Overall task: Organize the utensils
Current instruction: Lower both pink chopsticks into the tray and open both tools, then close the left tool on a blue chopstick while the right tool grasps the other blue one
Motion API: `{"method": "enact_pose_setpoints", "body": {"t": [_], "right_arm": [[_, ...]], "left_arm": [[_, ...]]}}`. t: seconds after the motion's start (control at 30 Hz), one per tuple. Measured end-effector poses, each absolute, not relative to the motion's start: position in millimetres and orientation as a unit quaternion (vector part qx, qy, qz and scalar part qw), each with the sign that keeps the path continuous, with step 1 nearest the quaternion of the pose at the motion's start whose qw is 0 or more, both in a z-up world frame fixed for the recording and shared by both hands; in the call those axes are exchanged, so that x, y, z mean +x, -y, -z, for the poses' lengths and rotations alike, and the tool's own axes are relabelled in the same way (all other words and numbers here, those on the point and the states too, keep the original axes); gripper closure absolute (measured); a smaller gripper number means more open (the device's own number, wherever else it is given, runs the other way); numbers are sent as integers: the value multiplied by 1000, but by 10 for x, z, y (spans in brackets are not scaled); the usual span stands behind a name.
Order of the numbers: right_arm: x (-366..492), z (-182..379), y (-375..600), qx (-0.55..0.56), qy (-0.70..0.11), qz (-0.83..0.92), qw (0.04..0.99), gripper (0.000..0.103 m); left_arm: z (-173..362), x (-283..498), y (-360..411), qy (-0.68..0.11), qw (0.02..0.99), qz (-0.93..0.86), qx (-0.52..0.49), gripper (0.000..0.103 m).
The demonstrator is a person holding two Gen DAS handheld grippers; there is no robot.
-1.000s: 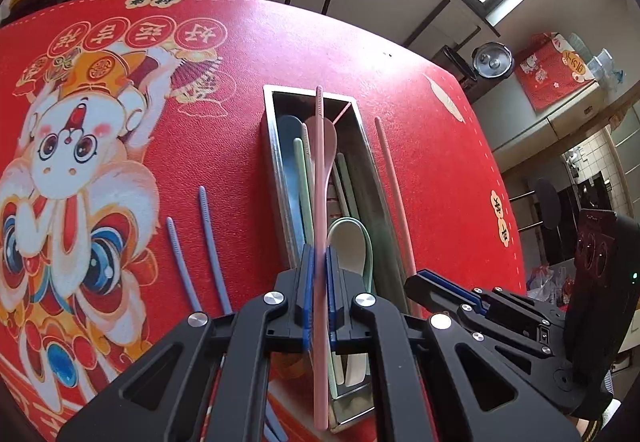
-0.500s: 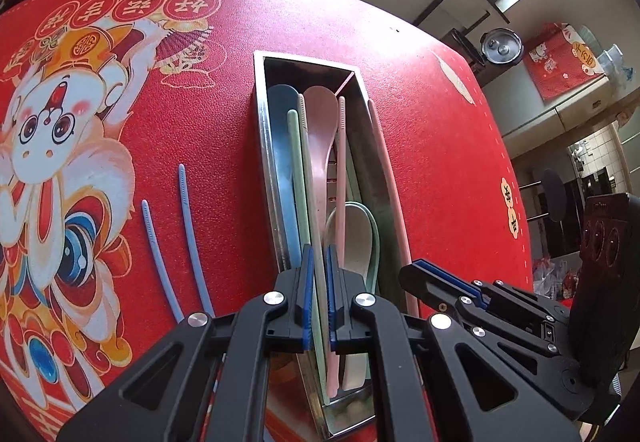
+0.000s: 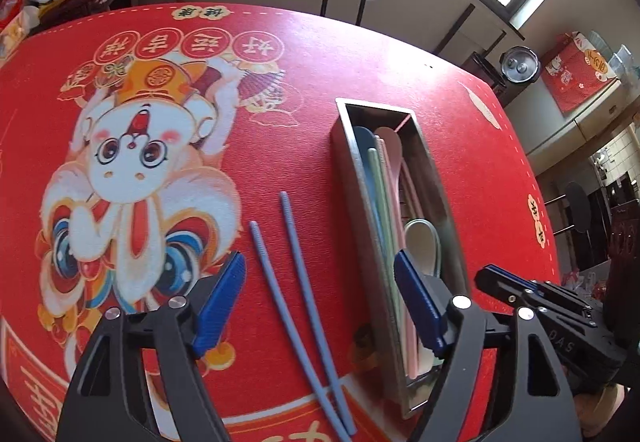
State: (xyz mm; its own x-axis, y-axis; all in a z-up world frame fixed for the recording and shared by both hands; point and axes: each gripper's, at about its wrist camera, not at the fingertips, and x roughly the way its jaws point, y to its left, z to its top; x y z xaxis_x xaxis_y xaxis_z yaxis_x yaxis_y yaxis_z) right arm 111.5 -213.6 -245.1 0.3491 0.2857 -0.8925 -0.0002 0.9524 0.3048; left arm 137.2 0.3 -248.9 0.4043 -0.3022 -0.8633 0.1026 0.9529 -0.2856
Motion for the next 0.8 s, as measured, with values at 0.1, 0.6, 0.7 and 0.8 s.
{"method": "enact_pose_setpoints", "body": {"t": [0.1,0.6,0.7,0.8], "right_arm": [[1028,2422,2083,131,-560,-101,812,95],[882,2401,1734,114,-563,-142,806,95],[871,2400,1760,116,-563,-139,807,95],[872,2386,1812,120,-560,-135,808,95]], "left_arm": [[2531,1259,-189,-537,831,115,-86,28],[2881,1121,-272,-569,799,144,-131,74],[2962,1112,-111,-578,796,140,-107,84],[3048,1089,-57,-590,789,133,-106,87]]}}
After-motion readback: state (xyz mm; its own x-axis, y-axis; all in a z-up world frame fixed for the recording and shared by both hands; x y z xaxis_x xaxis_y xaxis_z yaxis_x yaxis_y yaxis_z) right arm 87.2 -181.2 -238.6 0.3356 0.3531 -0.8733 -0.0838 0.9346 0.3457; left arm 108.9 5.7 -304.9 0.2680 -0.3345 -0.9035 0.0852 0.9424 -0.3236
